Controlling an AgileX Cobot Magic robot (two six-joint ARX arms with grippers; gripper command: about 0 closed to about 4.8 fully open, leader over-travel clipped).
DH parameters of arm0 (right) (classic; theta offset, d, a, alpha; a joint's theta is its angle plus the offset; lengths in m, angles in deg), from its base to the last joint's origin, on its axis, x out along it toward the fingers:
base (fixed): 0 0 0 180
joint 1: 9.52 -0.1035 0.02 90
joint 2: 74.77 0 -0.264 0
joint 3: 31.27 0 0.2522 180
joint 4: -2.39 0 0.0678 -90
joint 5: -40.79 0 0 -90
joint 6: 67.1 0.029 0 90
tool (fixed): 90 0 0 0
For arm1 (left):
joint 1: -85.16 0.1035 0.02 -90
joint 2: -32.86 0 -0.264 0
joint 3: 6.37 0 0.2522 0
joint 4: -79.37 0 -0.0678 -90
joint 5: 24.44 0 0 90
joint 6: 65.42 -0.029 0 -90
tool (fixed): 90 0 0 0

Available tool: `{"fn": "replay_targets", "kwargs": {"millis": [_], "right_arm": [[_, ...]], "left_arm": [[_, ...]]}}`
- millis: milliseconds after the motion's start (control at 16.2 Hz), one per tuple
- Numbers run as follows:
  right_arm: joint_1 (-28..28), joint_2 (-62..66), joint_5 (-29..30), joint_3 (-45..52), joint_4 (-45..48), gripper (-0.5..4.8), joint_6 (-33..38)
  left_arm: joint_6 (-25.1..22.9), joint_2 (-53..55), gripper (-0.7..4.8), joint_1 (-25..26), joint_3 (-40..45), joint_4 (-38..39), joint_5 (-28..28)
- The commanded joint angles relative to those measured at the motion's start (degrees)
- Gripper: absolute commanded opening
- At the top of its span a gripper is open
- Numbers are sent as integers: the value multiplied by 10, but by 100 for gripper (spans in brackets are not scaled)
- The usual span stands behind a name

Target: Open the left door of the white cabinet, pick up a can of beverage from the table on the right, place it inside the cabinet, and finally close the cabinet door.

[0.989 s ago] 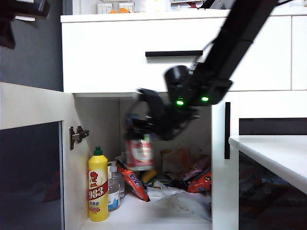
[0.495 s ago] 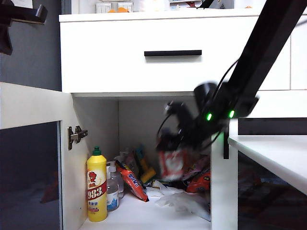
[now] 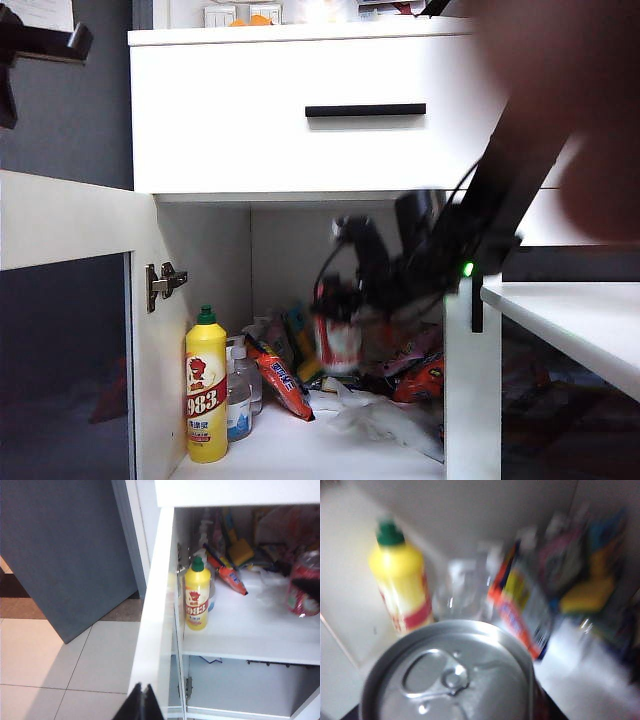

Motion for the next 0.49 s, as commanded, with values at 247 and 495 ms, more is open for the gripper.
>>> {"fn": "replay_targets", "kwargs": {"millis": [247, 495], "right_arm": [[-2, 83, 7, -144, 5, 180, 34], [-4, 113, 7, -158, 10, 179, 35]], "left_arm": [[1, -1, -6, 0, 1, 15, 3], [3, -1, -6, 0, 1, 24, 3]]}}
